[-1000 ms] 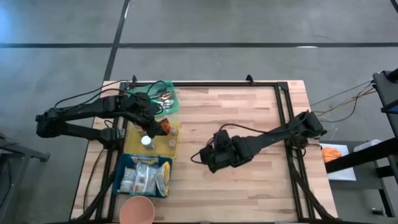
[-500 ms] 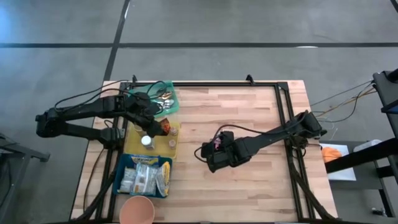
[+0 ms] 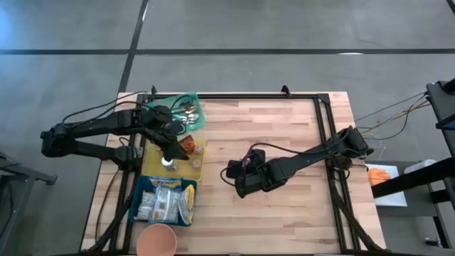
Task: Pick & Place Food Item
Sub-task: Put the red seasoning can into the yellow bin
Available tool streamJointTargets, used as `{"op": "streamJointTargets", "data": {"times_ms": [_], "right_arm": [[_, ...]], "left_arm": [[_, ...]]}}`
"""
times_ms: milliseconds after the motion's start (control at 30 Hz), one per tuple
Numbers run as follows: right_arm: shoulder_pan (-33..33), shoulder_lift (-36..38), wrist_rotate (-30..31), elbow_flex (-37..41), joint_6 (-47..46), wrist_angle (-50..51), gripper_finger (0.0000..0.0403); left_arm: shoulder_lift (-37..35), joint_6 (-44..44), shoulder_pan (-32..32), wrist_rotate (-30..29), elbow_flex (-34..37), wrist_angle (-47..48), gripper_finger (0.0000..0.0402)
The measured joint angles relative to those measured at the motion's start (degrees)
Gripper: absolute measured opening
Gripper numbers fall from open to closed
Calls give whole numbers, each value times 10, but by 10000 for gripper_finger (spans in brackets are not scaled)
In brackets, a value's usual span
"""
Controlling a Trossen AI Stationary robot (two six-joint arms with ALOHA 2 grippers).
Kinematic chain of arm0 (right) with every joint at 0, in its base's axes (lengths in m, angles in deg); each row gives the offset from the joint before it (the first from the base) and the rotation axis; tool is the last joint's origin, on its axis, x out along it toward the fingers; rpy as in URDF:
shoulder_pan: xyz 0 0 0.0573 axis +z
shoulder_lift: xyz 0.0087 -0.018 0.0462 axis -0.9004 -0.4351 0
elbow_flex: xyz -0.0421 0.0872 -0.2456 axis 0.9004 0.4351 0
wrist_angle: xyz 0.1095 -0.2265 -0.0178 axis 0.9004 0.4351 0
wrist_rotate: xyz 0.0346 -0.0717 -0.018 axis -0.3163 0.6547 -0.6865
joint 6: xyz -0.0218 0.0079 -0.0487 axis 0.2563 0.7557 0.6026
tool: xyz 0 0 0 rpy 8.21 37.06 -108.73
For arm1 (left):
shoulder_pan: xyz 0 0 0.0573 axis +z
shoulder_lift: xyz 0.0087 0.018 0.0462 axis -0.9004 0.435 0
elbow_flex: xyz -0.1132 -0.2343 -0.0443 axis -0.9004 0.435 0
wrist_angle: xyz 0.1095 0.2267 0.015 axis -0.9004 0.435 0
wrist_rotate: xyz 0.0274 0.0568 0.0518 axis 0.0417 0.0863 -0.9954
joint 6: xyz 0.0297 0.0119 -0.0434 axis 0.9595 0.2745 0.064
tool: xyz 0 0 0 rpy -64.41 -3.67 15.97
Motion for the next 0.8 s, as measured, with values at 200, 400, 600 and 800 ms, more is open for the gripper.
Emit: {"op": "streamJointTargets", "data": {"times_ms": [200, 400, 600, 800], "right_arm": [[-8, 0, 4, 10, -34, -28, 233], [-9, 0, -9, 16, 21, -66, 233], [-10, 0, -1, 16, -14, -69, 233], [-10, 0, -1, 16, 10, -81, 233]], "left_arm": [[0, 53, 0, 28, 0, 0, 277], [0, 60, 0, 28, 0, -32, 277], [0, 61, 0, 27, 0, -33, 277], [0, 61, 0, 26, 0, -33, 277]]}}
